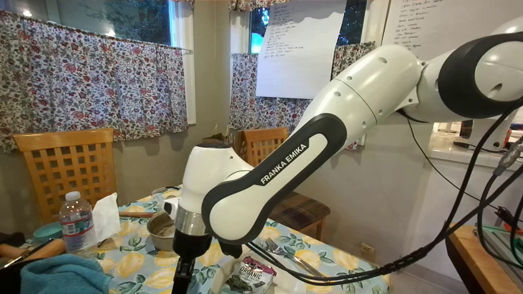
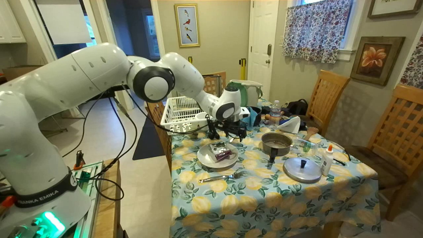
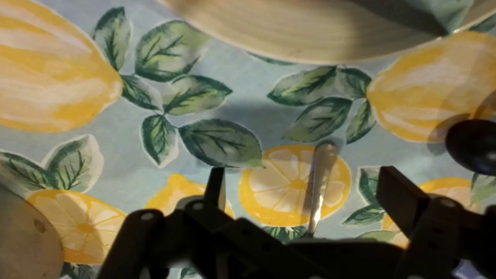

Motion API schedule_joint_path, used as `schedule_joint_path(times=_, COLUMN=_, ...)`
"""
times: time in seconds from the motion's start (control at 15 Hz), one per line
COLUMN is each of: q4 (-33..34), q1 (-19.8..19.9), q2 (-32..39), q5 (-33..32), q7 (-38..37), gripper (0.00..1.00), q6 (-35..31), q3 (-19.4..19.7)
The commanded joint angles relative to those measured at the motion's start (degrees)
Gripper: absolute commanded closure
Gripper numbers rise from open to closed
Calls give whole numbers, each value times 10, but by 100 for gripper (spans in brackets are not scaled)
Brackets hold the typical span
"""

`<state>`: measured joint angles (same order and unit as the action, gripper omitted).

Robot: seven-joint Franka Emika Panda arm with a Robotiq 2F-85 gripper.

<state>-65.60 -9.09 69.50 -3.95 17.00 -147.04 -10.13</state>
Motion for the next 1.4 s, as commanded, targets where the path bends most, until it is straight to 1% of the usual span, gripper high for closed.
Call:
schedule_joint_path(times=0.0, q4=20, q1=1, q2=27, q5=4, q7=4, gripper=0, q6=-29, q3=-12)
schedule_joint_path(times=0.33, q4=29, q1=-3, q2=43, q5=1, q7=1, gripper=0, q6=-80, q3=-16)
schedule_joint_path(times=0.67, q4=51, q1=-3, q2=63, q5=1, q7=6, gripper=0, q6=-101, q3=-26)
schedule_joint_path(times=0.8, q4=64, q1=-2, q2=73, q5=1, q7=9, gripper=0, q6=-100, q3=-30)
schedule_joint_path(times=0.93, q4=77, q1=-3, q2=83, q5=2, q7=9, gripper=11, q6=-97, q3=-32)
schedule_joint_path(times=1.07, q4=88, q1=-3, q2=91, q5=2, q7=10, gripper=32, q6=-96, q3=-34)
schedule_joint_path(times=1.13, q4=94, q1=-4, q2=94, q5=2, q7=10, gripper=34, q6=-97, q3=-34)
schedule_joint_path(times=1.27, q4=103, q1=-4, q2=98, q5=3, q7=10, gripper=11, q6=-96, q3=-34)
schedule_joint_path(times=1.33, q4=106, q1=-4, q2=100, q5=3, q7=11, gripper=7, q6=-97, q3=-35)
